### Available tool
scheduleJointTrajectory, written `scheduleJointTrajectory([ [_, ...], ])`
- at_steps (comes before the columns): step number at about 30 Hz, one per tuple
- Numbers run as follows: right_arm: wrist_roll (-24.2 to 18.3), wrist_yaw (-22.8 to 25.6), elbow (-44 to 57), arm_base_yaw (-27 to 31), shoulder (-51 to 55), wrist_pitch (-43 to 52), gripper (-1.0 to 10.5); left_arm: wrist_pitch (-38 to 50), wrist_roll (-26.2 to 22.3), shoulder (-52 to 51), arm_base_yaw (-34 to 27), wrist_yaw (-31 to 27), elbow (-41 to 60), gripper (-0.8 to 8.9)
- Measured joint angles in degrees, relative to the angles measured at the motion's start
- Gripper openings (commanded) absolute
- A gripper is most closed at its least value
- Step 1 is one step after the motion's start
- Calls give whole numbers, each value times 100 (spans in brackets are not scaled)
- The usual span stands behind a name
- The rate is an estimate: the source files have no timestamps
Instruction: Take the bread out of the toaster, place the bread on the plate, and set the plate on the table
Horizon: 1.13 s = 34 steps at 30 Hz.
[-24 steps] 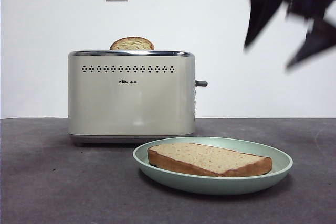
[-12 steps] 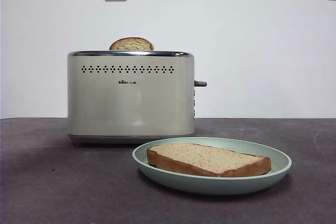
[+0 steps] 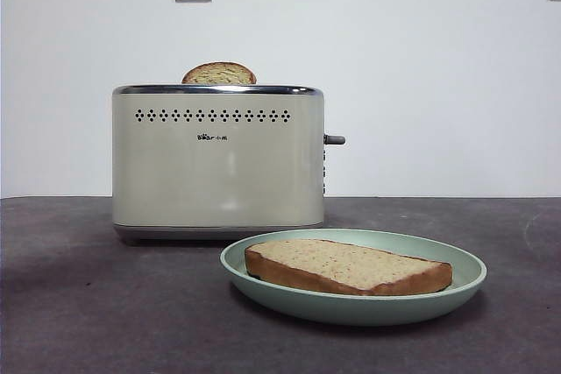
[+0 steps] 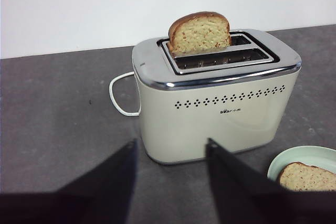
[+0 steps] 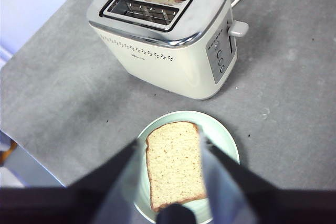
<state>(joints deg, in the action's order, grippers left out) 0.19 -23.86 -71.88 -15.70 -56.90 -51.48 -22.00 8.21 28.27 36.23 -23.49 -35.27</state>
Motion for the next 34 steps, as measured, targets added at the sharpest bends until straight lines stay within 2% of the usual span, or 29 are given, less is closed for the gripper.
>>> scheduleJointTrajectory([
  [6,-129,0,0,-85,0,0,-15,63,44,-96,0,-317,15,-8],
  [13,9,4,0,-83,0,-9,2,-227,66,-59,0,-317,13,-3],
  [27,46,4,0,-83,0,-11,2,-284,66,-61,-11,-315,13,-3],
  [30,46,4,0,-83,0,-11,2,-326,186,-153,-131,-114,13,-3],
  [34,46,4,0,-83,0,-11,2,-240,608,-444,-560,544,28,-3],
])
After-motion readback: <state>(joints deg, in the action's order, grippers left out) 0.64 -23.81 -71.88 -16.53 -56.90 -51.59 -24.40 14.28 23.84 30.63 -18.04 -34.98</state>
